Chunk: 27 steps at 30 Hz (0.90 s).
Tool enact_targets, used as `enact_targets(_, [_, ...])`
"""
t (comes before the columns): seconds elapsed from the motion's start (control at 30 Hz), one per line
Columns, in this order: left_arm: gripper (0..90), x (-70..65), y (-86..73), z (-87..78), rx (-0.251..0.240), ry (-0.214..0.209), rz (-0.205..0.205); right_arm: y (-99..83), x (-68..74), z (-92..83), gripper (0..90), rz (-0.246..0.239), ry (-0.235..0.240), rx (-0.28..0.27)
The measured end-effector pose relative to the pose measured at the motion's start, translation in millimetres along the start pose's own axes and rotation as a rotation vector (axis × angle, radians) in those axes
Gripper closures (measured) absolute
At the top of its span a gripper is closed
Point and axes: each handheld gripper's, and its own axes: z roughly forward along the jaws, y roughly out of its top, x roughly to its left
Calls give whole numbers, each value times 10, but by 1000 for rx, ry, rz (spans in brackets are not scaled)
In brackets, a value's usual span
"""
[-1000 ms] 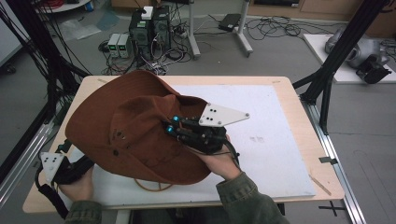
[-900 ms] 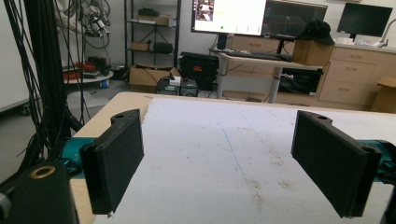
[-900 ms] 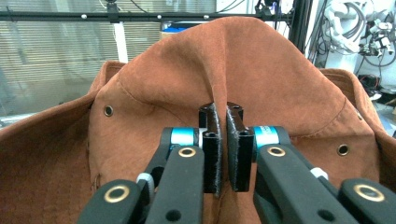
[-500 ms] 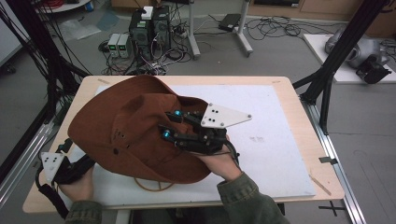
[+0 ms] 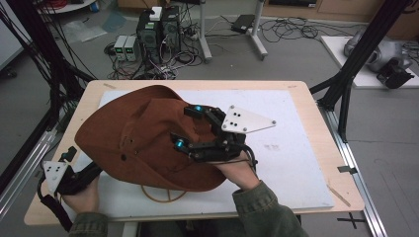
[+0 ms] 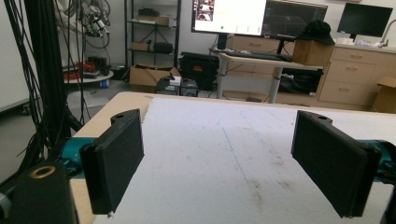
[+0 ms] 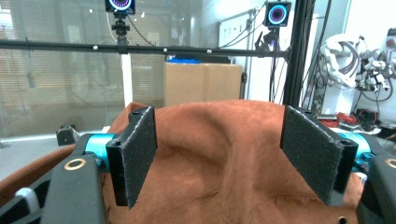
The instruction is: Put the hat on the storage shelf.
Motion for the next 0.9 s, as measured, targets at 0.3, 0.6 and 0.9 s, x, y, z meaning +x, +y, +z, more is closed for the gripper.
enact_targets(0.3, [171, 0, -1, 0, -1, 0, -1, 48, -65, -104, 225, 13, -32, -30])
enact_targets(0.6, [171, 1, -1, -2, -2, 2, -1, 158, -119, -264, 182, 7, -79, -51])
enact_targets(0.9, [171, -4, 0, -5, -1, 2, 0, 220, -243, -576, 170, 4, -165, -44])
